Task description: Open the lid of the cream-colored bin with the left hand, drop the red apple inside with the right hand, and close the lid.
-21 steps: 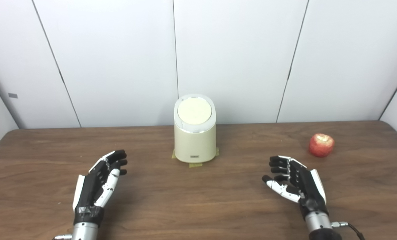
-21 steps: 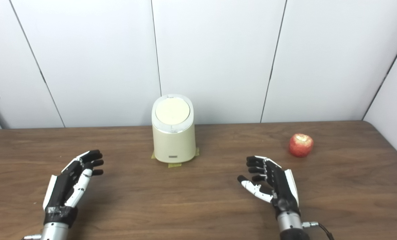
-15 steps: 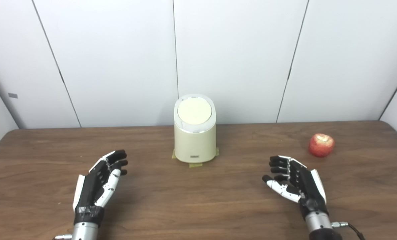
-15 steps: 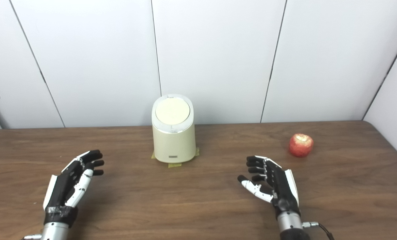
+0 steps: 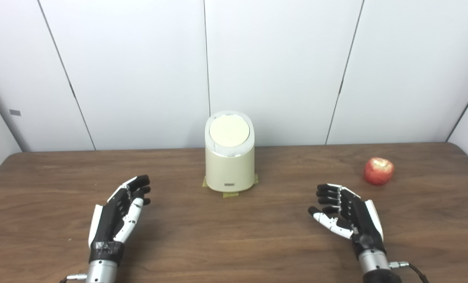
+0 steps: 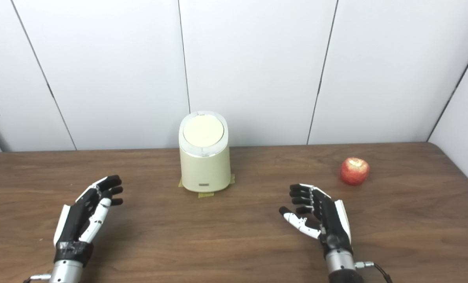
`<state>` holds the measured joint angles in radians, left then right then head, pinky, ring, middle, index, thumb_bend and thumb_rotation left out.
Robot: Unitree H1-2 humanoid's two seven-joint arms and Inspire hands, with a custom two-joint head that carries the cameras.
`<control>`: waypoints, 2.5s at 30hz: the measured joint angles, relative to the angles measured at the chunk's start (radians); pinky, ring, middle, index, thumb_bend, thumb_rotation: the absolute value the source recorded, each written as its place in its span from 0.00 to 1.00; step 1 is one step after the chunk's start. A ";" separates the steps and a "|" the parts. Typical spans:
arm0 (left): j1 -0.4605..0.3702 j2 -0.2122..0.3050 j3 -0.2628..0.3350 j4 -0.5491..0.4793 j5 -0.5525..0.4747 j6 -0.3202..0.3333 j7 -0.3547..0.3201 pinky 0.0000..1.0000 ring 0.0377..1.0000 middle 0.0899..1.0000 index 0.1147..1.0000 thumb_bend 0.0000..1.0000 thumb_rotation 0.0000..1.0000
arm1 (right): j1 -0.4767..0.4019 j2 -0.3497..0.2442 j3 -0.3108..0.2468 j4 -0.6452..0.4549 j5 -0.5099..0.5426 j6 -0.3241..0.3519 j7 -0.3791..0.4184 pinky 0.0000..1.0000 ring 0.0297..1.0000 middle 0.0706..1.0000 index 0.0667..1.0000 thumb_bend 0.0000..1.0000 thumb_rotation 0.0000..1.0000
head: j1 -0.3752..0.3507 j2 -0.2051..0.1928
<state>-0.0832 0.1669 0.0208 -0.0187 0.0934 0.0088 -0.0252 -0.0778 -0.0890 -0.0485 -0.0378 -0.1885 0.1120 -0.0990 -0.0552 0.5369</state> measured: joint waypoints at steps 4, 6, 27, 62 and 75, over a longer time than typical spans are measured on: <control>-0.032 0.022 -0.017 -0.083 0.025 0.200 -0.034 1.00 1.00 1.00 1.00 0.98 0.73 | -0.003 -0.001 0.000 0.006 0.000 -0.003 -0.004 0.59 0.65 0.64 0.63 0.31 0.08 | -0.002 -0.003; -0.072 0.023 -0.018 -0.099 0.034 0.262 -0.037 1.00 1.00 1.00 1.00 0.99 0.75 | -0.004 -0.001 0.000 0.012 0.000 -0.008 -0.007 0.59 0.65 0.64 0.63 0.30 0.06 | 0.002 -0.003; -0.492 -0.190 -0.007 -0.019 0.395 0.465 -0.151 1.00 1.00 1.00 1.00 0.92 0.70 | -0.004 -0.003 0.008 0.015 -0.014 -0.025 -0.009 0.59 0.65 0.64 0.63 0.30 0.05 | -0.002 0.002; -0.678 -0.215 -0.068 0.387 0.725 0.465 -0.044 1.00 1.00 1.00 1.00 0.85 0.33 | 0.006 0.006 0.018 -0.022 -0.031 0.016 -0.005 0.57 0.63 0.63 0.62 0.29 0.02 | -0.015 0.015; -0.677 -0.188 -0.113 0.408 0.694 0.465 0.009 1.00 1.00 1.00 1.00 0.86 0.42 | 0.006 0.005 0.025 -0.024 -0.033 0.020 -0.003 0.58 0.64 0.63 0.61 0.29 0.00 | -0.020 0.020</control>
<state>-0.7606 -0.0214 -0.0922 0.3897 0.7878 0.4740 -0.0162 -0.0718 -0.0841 -0.0239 -0.0622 -0.2218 0.1317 -0.1023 -0.0752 0.5568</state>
